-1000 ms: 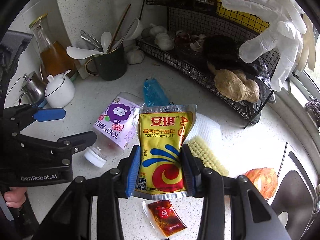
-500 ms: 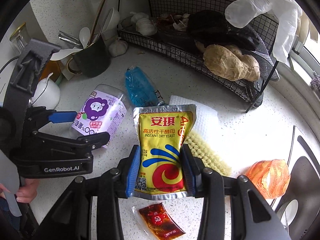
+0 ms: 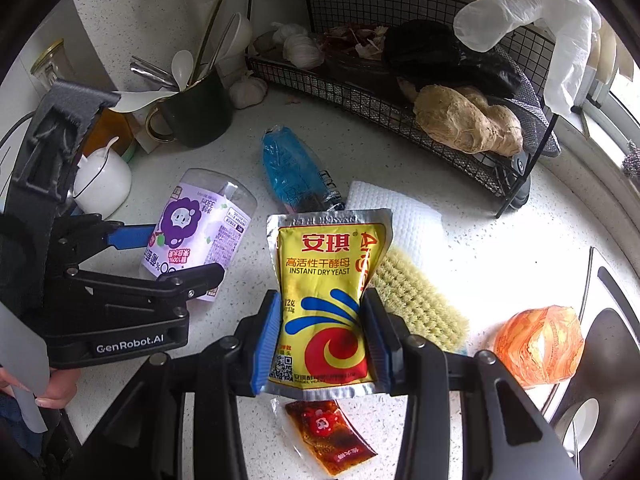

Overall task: Collect trash
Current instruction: 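Grasp the purple-label juice bottle with the left gripper while the right holds the sachet, then carry the juice bottle and yeast sachet down over the red bin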

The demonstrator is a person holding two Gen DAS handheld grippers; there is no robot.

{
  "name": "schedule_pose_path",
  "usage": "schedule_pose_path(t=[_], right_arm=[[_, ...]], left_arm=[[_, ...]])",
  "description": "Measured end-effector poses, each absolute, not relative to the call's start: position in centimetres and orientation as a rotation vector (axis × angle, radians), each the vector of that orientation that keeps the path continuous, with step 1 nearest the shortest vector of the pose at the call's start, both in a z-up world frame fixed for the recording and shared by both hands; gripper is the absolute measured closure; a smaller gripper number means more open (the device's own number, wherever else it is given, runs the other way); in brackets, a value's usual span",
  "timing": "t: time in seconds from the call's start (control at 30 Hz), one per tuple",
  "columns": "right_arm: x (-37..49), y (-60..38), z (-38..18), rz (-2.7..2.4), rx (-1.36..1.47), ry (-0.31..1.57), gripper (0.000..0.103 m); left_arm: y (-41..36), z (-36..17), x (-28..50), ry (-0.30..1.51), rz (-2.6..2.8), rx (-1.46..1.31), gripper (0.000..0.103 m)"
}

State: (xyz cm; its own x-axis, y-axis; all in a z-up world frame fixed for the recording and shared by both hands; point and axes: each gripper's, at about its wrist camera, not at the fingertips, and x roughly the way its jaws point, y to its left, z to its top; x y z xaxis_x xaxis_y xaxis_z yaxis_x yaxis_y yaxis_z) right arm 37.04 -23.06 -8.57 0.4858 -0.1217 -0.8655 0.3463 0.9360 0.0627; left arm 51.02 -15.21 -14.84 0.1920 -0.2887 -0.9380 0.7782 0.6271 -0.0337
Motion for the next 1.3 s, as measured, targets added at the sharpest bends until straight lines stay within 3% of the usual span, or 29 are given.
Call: schedule_pose_path(t=[0.5,1.3], right_arm=[[31.7,-18.5,-6.9,-0.151,0.196,0.984,0.064],[23.3,-10.6,-8.7,0.219,0.043,1.015,0.064]], left_arm=[[-8.7,-10.9,42.3,1.123,-0.668,0.411,0.036],[2.7,-11.9,28.2,1.158,-0.324,0.22,0.037]])
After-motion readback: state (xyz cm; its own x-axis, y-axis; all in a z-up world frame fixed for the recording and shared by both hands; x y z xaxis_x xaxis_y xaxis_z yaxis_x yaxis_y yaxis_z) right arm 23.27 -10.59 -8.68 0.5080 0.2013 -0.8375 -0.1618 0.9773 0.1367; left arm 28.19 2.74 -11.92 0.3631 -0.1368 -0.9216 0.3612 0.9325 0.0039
